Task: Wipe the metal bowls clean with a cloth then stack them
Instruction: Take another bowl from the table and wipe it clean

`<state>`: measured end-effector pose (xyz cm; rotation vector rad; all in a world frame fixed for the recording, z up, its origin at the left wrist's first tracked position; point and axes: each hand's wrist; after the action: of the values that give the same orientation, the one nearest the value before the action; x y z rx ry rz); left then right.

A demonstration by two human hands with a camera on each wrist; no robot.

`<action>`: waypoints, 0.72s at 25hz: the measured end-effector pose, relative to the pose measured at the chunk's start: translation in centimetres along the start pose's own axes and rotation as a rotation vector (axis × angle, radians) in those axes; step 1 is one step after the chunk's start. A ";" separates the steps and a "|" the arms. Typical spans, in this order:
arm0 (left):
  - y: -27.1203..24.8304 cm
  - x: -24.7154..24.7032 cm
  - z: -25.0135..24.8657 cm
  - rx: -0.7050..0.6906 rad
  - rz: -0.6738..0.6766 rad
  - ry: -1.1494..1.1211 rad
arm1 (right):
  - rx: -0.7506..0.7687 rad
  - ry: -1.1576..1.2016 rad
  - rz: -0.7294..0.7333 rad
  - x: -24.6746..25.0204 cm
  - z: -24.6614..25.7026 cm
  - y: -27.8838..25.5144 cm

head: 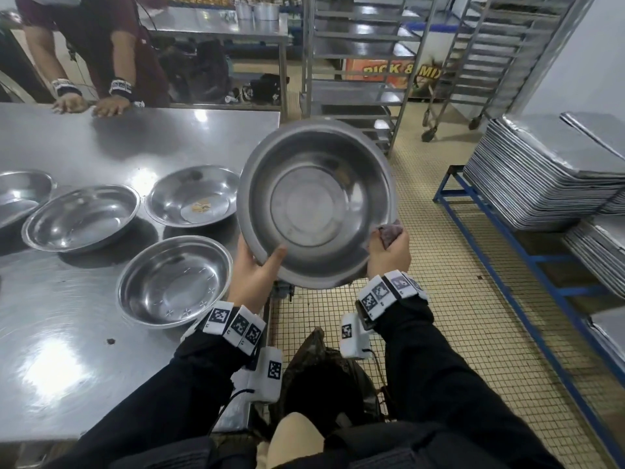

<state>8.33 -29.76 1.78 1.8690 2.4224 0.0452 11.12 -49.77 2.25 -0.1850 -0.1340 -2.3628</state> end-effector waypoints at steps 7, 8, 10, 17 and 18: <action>0.1 -0.7 -0.8 0.116 -0.067 0.052 | -0.067 0.031 0.169 -1.5 0.3 -2.0; 0.7 -0.2 -0.8 0.104 -0.101 0.057 | -0.069 -0.009 0.219 -1.1 0.0 -2.1; 1.7 0.8 -0.6 0.081 -0.148 0.102 | -0.042 -0.090 0.275 -0.5 -0.6 -2.4; 2.3 2.0 -0.9 0.041 -0.124 0.165 | 0.531 -0.448 0.737 -2.5 -0.2 -6.9; 2.3 2.0 -1.0 0.030 -0.096 0.175 | 0.571 -0.513 0.853 -2.8 0.0 -7.9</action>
<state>9.93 -27.25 2.87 1.8289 2.6390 0.1747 7.58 -42.21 1.43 -0.4566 -0.7927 -1.3229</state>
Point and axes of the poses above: each hand's wrist, its own y-axis towards the middle knuckle, its own x-axis out of the back of the hand, z = x × y, and after that the axes turned 8 degrees about -z, right-handed
